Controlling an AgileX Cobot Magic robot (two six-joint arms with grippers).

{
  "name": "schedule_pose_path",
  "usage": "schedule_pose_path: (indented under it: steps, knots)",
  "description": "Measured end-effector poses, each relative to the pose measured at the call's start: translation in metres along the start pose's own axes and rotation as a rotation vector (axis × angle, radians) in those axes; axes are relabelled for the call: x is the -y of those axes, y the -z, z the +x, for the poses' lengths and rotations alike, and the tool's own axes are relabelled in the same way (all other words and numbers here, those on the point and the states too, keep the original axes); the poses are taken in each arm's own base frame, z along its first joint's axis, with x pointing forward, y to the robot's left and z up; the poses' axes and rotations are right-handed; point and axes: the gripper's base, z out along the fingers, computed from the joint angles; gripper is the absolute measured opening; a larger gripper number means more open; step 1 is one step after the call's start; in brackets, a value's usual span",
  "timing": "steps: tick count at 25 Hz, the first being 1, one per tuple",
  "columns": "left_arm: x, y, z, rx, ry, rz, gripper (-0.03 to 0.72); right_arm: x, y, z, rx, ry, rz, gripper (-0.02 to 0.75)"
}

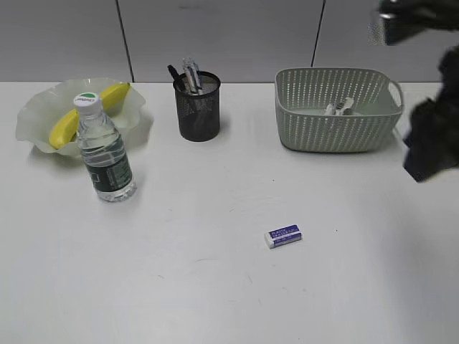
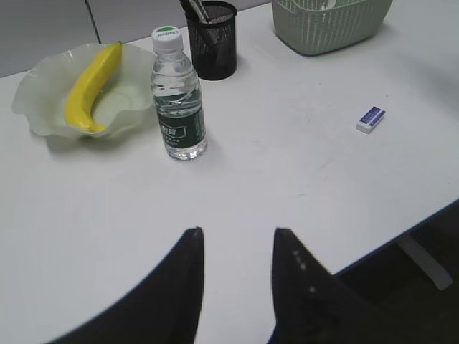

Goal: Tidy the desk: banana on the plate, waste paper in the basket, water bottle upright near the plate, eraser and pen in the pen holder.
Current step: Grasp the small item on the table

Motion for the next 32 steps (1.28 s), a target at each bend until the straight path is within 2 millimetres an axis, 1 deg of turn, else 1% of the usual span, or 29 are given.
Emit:
schedule_pose_path:
  steps: [3, 6, 7, 9, 10, 12, 14, 15, 17, 20, 22, 26, 29, 32]
  knots:
    - [0.0, 0.0, 0.0, 0.0, 0.0, 0.0, 0.247, -0.002, 0.006, 0.054, 0.001, -0.006, -0.014, 0.4]
    - [0.0, 0.0, 0.0, 0.0, 0.0, 0.0, 0.247, -0.004, 0.013, 0.105, 0.043, -0.019, -0.034, 0.393]
    - [0.0, 0.0, 0.0, 0.001, 0.001, 0.002, 0.247, -0.005, 0.016, 0.121, 0.074, -0.022, -0.038, 0.393]
    - [0.001, -0.001, -0.001, 0.001, 0.005, 0.009, 0.247, -0.005, 0.017, 0.152, 0.117, -0.026, -0.041, 0.393]
    - [0.001, -0.002, -0.002, -0.005, 0.008, 0.013, 0.247, -0.005, 0.02, 0.168, 0.166, -0.028, -0.04, 0.393]
    - [0.002, -0.007, -0.006, -0.032, 0.016, 0.025, 0.247, -0.006, 0.022, 0.193, 0.243, -0.032, -0.038, 0.393]
    - [0.005, -0.015, -0.017, -0.054, 0.037, 0.054, 0.247, -0.006, 0.028, 0.216, 0.357, -0.039, -0.037, 0.393]
    - [0.006, -0.02, -0.023, -0.053, 0.051, 0.07, 0.247, -0.005, 0.031, 0.225, 0.413, -0.042, -0.037, 0.393]
    - [0.009, -0.036, -0.037, -0.076, 0.058, 0.1, 0.247, -0.005, 0.041, 0.244, 0.565, -0.049, -0.034, 0.392]
    - [0.013, -0.069, -0.055, -0.108, 0.048, 0.151, 0.247, -0.004, 0.05, 0.266, 0.739, -0.057, -0.023, 0.393]
    - [0.016, -0.095, -0.065, -0.138, 0.054, 0.193, 0.247, -0.004, 0.051, 0.276, 0.801, -0.06, -0.017, 0.393]
    - [0.021, -0.157, -0.085, -0.255, 0.02, 0.256, 0.247, -0.003, 0.051, 0.278, 0.813, -0.062, -0.012, 0.391]
    - [0.024, -0.199, -0.1, -0.321, -0.032, 0.29, 0.247, -0.003, 0.051, 0.278, 0.814, -0.062, -0.011, 0.391]
    - [0.036, -0.238, -0.117, -0.353, -0.133, 0.341, 0.249, -0.003, 0.051, 0.278, 0.814, -0.062, -0.011, 0.391]
